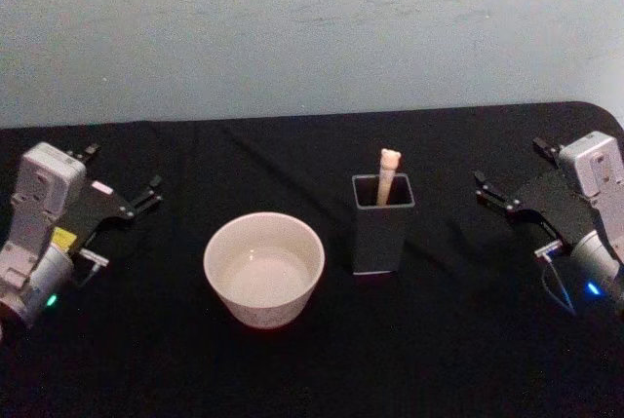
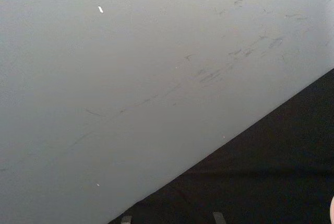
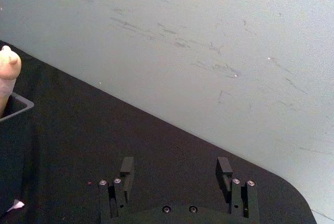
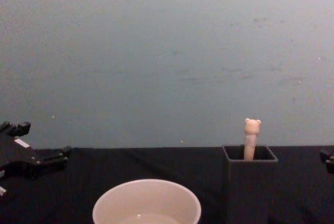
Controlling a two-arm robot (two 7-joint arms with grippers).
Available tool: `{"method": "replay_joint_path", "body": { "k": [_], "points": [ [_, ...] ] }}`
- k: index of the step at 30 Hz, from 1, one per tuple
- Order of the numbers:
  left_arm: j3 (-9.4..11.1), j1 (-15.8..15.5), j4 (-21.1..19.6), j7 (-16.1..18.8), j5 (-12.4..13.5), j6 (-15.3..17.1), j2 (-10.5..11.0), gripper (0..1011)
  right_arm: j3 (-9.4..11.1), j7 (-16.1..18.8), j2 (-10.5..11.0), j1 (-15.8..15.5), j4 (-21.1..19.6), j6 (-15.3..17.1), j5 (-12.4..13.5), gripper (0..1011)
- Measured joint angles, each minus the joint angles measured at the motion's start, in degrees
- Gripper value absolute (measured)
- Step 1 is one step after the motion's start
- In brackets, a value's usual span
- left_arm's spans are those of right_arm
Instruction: Pick up the stirring spoon with one hand, stir inside the cup, then place it back in its original position.
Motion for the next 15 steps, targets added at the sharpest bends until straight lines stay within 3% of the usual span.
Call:
{"method": "replay_joint_path", "body": {
  "k": [15],
  "points": [
    [0.0, 0.0, 0.0, 0.0, 0.0, 0.0, 0.0, 1001, 0.0, 0.0, 0.0, 0.0, 0.0, 0.0, 0.0, 1002]
  ]
}}
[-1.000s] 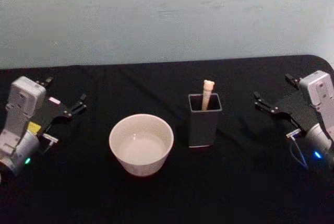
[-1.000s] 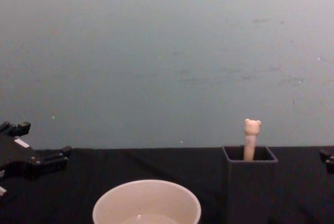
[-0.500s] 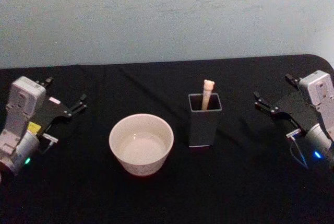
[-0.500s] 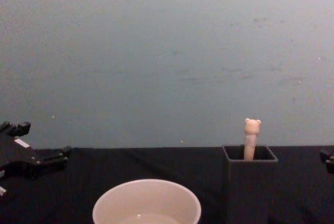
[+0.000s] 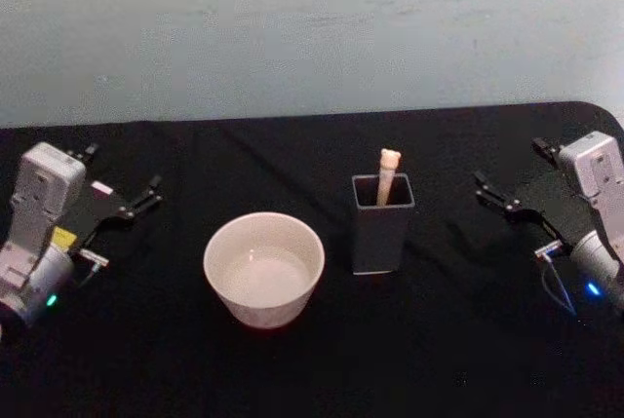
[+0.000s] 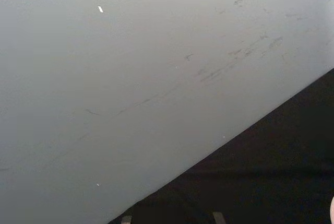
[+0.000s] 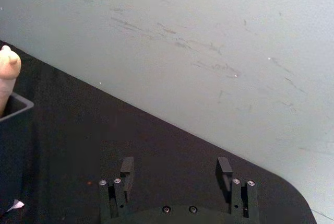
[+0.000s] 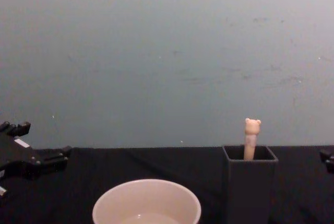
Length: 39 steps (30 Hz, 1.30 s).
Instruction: Pick up the stirring spoon with one hand, stir inside the cup, then place it back in its original position.
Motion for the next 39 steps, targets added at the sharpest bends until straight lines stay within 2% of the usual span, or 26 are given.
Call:
{"method": "replay_joint_path", "body": {
  "k": [11, 14, 18, 25, 28, 29, 32, 33, 39],
  "points": [
    [0.0, 0.0, 0.0, 0.0, 0.0, 0.0, 0.0, 1001, 0.0, 0.0, 0.0, 0.0, 0.0, 0.0, 0.0, 1002],
    [0.0, 0.0, 0.0, 0.0, 0.0, 0.0, 0.0, 1001, 0.7, 1.2, -0.2, -0.3, -0.2, -0.3, 0.3, 1002],
    [0.0, 0.0, 0.0, 0.0, 0.0, 0.0, 0.0, 1001, 1.7, 3.7, -0.3, -0.6, -1.0, -1.0, 2.1, 1002],
    [0.0, 0.0, 0.0, 0.0, 0.0, 0.0, 0.0, 1001, 3.8, 10.6, -0.1, -1.4, -3.2, -1.9, 7.5, 1002],
    [0.0, 0.0, 0.0, 0.0, 0.0, 0.0, 0.0, 1001, 4.6, 14.3, 0.1, -1.6, -4.1, -1.9, 10.5, 1002],
    [0.0, 0.0, 0.0, 0.0, 0.0, 0.0, 0.0, 1001, 4.9, 16.6, 0.1, -1.6, -4.5, -1.8, 12.1, 1002],
    [0.0, 0.0, 0.0, 0.0, 0.0, 0.0, 0.0, 1001, 5.2, 19.8, 0.2, -1.5, -4.8, -1.4, 14.2, 1002],
    [0.0, 0.0, 0.0, 0.0, 0.0, 0.0, 0.0, 1001, 5.3, 22.0, 0.2, -1.3, -4.8, -1.0, 15.6, 1002],
    [0.0, 0.0, 0.0, 0.0, 0.0, 0.0, 0.0, 1001, 4.9, 29.5, -0.2, 0.1, -3.9, 0.9, 19.2, 1002]
  ]
}}
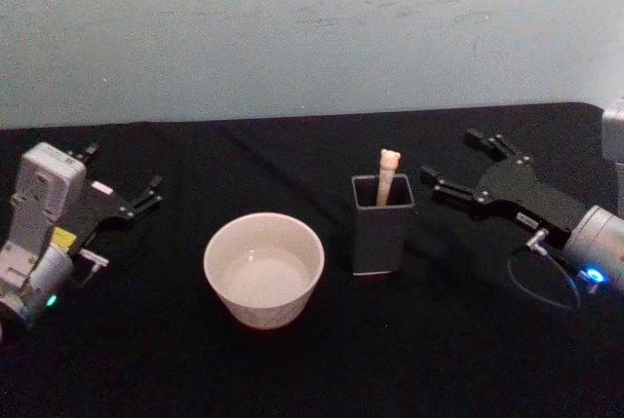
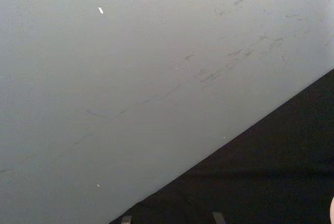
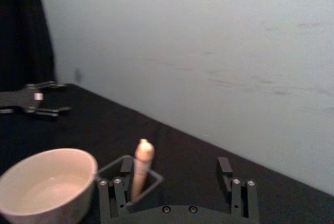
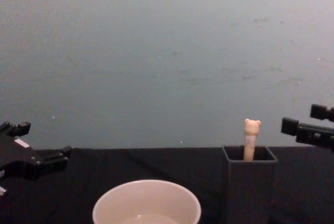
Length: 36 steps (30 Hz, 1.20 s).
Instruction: Pick up the stirring spoon with one hand, stir inside the cup, then place it back in its original position.
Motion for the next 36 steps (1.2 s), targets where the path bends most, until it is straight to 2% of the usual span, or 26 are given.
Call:
{"method": "replay_joint_path", "body": {
  "k": [2, 5, 12, 16, 26, 36],
  "points": [
    [0.0, 0.0, 0.0, 0.0, 0.0, 0.0, 0.0, 1001, -0.4, 2.6, -0.3, 0.9, 0.8, 0.9, 0.9, 1002],
    [0.0, 0.0, 0.0, 0.0, 0.0, 0.0, 0.0, 1001, -0.8, 4.5, -0.6, 1.8, 1.6, 1.9, 1.4, 1002],
    [0.0, 0.0, 0.0, 0.0, 0.0, 0.0, 0.0, 1001, -2.6, 9.5, -2.1, 5.6, 5.8, 3.4, 1.5, 1002],
    [0.0, 0.0, 0.0, 0.0, 0.0, 0.0, 0.0, 1002, -3.8, 11.2, -3.0, 7.9, 8.2, 3.6, 1.2, 1002],
    [0.0, 0.0, 0.0, 0.0, 0.0, 0.0, 0.0, 1001, -6.1, 13.4, -5.4, 12.4, 13.4, 4.0, 0.1, 1002],
    [0.0, 0.0, 0.0, 0.0, 0.0, 0.0, 0.0, 1001, -7.4, 14.1, -6.6, 14.4, 15.7, 4.3, -0.4, 1003]
  ]
}}
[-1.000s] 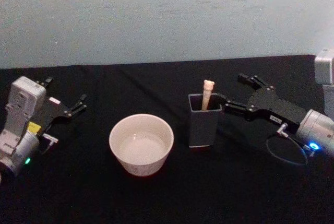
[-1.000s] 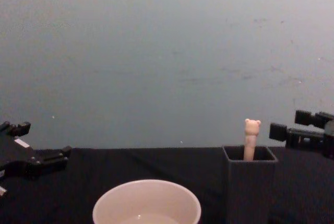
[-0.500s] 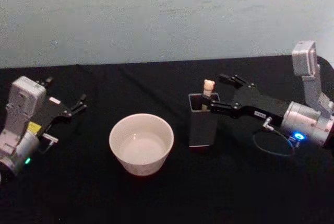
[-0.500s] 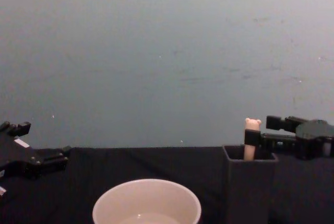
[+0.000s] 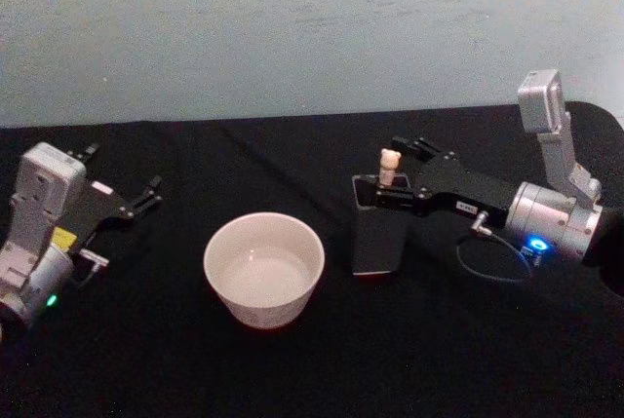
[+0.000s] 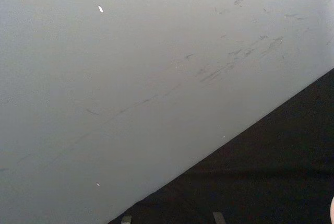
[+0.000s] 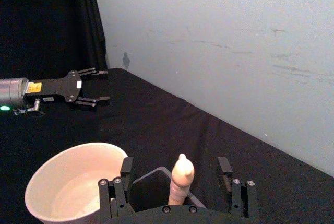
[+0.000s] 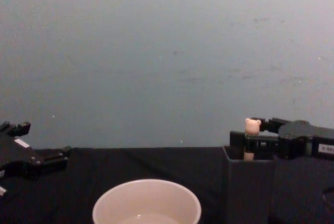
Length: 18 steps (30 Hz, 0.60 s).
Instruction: Pick up the stirring spoon with one hand, stir inside the cup, then place it back in its original position.
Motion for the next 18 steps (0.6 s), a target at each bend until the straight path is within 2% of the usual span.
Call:
{"method": "replay_joint_path", "body": {
  "k": [18],
  "points": [
    [0.0, 0.0, 0.0, 0.0, 0.0, 0.0, 0.0, 1001, -0.1, -0.3, 0.0, 0.1, 0.0, 0.1, -0.2, 1002]
  ]
}}
